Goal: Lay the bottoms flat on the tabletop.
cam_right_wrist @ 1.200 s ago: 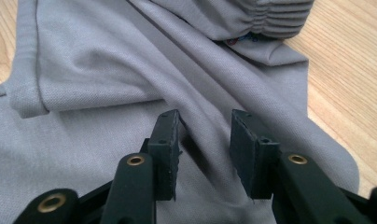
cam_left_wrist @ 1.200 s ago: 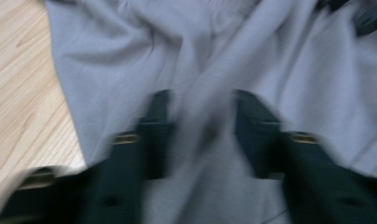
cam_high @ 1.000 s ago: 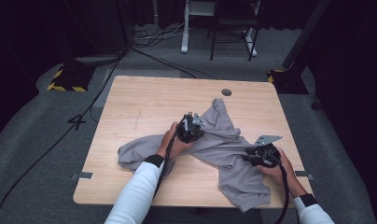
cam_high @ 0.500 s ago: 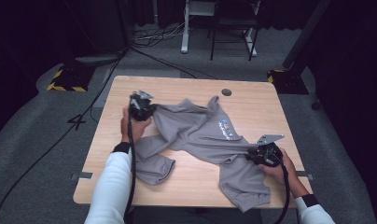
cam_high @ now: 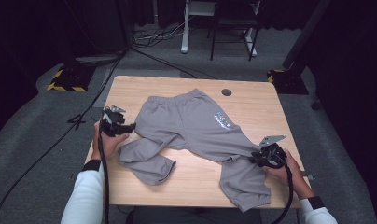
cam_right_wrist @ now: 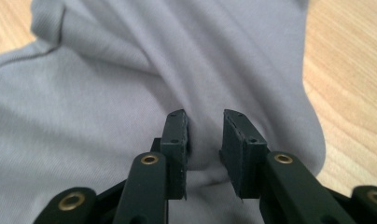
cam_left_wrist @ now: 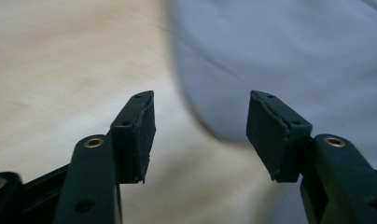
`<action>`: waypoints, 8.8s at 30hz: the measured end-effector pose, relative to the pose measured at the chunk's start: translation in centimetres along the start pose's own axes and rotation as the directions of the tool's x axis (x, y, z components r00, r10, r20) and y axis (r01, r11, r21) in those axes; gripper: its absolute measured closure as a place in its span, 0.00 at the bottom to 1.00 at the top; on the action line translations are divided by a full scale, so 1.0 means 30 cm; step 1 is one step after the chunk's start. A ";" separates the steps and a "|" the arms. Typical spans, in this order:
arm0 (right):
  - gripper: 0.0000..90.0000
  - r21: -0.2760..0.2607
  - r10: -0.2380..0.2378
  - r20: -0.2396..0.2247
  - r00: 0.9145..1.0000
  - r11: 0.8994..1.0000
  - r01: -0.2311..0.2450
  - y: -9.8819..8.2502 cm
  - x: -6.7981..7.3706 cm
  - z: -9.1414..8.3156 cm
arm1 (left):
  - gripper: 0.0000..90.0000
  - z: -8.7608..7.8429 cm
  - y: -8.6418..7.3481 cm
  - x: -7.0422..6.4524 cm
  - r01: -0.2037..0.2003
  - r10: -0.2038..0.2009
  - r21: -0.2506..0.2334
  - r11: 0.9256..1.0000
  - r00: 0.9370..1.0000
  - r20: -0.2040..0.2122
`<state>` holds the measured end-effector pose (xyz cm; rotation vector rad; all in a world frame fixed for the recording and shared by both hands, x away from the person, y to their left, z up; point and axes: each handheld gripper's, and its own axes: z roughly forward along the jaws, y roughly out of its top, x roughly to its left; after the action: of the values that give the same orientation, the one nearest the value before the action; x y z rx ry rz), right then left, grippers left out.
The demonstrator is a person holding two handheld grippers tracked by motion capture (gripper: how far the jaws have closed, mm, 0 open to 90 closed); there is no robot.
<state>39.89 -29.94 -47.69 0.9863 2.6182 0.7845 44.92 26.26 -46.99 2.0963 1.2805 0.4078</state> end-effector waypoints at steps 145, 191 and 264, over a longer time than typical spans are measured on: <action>0.75 -0.095 -0.515 -0.240 0.823 0.856 0.508 0.295 0.581 0.126 | 0.32 -0.021 -0.164 -0.345 -0.134 0.136 0.027 0.991 0.986 -0.098; 0.57 0.066 -0.064 0.178 0.982 0.996 0.053 0.199 0.040 0.117 | 0.29 -0.182 -0.302 -0.447 -0.213 0.216 -0.038 0.976 0.957 0.191; 0.41 -0.160 -0.351 -0.183 0.918 0.932 0.325 0.245 0.528 0.154 | 0.29 0.093 -0.085 -0.551 -0.273 0.275 -0.036 0.961 0.956 0.097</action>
<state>33.87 -12.92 -47.88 0.4136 2.7616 0.9935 36.87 11.58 -49.69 2.2531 0.9249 0.4259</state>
